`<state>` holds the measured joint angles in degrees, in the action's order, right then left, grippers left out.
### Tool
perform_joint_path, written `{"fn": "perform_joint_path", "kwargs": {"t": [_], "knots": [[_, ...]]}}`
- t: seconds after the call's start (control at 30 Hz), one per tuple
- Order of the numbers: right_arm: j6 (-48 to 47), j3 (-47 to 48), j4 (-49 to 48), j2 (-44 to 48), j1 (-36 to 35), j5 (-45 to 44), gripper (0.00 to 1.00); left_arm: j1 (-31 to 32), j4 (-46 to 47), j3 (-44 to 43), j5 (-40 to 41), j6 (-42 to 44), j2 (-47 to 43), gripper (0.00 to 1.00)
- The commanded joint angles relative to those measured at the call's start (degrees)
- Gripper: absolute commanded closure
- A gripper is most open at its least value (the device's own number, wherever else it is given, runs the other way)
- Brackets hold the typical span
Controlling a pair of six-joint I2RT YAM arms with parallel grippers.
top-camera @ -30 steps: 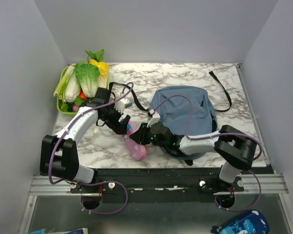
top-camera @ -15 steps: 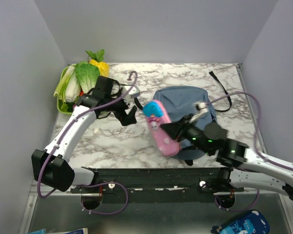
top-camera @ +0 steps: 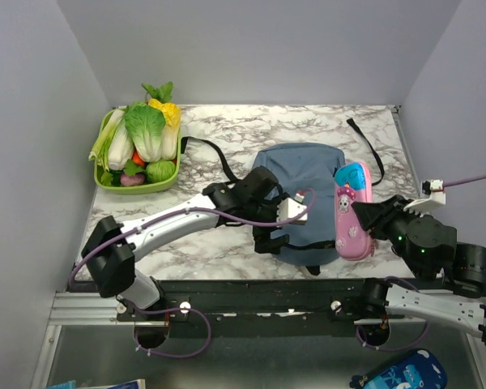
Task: Pack the student bag
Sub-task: Pick up the stationery from the center of the board.
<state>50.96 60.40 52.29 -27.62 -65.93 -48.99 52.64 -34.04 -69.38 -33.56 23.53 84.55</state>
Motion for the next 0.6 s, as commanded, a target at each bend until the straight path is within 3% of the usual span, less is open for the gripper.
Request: {"fn": "perform_joint_path", "kwargs": {"t": [0.0,0.37,0.57], "knots": [[2.0,3.5,8.9,0.5,-0.1,-6.1,0.94,4.8,5.5,-3.7,6.0,1.7,4.8,0.01],[4.2,6.5,15.1,0.5,-0.1,-8.0,0.95,10.7,19.3,-5.8,16.5,-5.3,12.0,0.01],[3.8,7.1,15.8,1.2,-0.1,-8.2,0.96,14.3,20.9,-7.0,20.2,-4.4,14.8,0.01]]}}
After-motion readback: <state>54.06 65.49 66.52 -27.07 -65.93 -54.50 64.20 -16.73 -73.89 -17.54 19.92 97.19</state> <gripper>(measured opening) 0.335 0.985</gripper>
